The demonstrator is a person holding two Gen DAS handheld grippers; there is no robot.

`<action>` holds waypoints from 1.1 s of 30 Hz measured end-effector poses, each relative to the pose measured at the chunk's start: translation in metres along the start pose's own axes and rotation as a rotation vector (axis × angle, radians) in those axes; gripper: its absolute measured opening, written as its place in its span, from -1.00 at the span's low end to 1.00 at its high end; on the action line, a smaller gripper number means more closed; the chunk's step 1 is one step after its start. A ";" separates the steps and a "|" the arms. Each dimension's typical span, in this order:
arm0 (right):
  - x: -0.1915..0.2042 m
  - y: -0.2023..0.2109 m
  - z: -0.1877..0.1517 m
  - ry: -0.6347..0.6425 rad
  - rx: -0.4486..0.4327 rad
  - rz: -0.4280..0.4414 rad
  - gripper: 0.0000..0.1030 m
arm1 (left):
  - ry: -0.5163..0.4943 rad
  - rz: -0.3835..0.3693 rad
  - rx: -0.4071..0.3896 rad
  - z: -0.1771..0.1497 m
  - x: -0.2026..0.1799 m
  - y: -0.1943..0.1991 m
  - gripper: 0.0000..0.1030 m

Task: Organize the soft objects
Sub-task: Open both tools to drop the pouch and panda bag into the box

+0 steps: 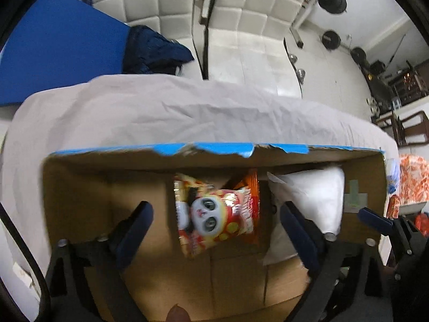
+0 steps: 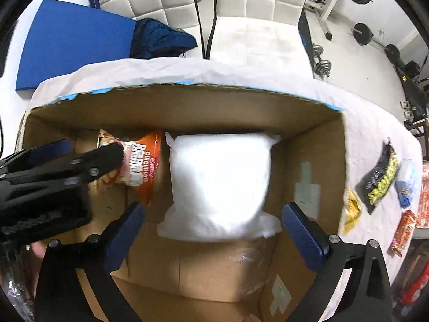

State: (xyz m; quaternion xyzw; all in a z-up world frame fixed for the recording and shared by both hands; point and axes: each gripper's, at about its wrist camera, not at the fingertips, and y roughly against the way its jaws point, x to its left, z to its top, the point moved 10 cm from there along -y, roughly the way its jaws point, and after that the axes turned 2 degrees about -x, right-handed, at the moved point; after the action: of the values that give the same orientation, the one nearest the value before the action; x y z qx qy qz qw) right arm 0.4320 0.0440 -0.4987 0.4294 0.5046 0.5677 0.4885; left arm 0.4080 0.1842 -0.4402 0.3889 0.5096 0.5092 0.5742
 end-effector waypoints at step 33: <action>-0.013 0.171 -0.101 -0.036 -0.231 0.047 1.00 | 0.017 0.132 -0.269 -0.091 -0.006 0.181 0.96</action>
State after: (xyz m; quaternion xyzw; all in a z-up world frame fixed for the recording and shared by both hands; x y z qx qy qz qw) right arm 0.3147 0.0131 -0.3411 0.3921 0.4166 0.6256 0.5304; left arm 0.2845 0.2045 -0.2801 0.3367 0.4151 0.6128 0.5821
